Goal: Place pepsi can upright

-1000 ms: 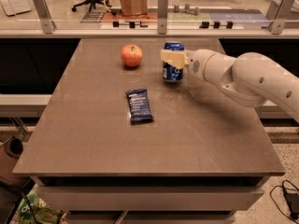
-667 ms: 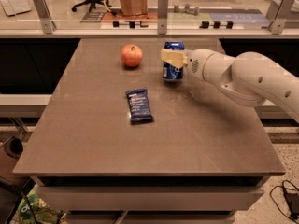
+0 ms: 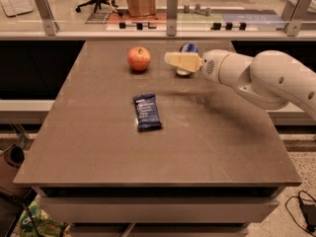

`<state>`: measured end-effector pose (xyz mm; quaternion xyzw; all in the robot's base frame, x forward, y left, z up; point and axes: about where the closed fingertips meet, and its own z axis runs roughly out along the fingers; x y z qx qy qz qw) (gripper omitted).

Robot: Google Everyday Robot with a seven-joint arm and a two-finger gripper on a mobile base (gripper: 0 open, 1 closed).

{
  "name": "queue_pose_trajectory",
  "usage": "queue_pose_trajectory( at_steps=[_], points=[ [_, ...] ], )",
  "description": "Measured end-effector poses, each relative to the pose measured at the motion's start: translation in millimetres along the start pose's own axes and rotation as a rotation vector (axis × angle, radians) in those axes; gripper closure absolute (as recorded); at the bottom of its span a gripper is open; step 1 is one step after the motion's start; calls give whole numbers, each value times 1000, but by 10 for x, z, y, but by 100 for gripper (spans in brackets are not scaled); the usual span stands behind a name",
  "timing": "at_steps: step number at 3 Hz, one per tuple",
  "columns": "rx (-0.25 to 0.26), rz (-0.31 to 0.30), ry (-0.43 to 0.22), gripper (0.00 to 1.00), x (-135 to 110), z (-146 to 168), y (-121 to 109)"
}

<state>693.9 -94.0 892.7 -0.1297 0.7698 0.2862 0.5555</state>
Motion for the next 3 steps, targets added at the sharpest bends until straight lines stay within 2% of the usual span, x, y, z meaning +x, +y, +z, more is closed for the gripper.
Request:
queue_pose_trajectory(
  at_steps=[1, 2, 3],
  points=[
    [-3, -1, 0, 15, 2, 13, 17],
    [-6, -2, 1, 0, 1, 25, 38],
    [-6, -2, 1, 0, 1, 25, 39]
  ],
)
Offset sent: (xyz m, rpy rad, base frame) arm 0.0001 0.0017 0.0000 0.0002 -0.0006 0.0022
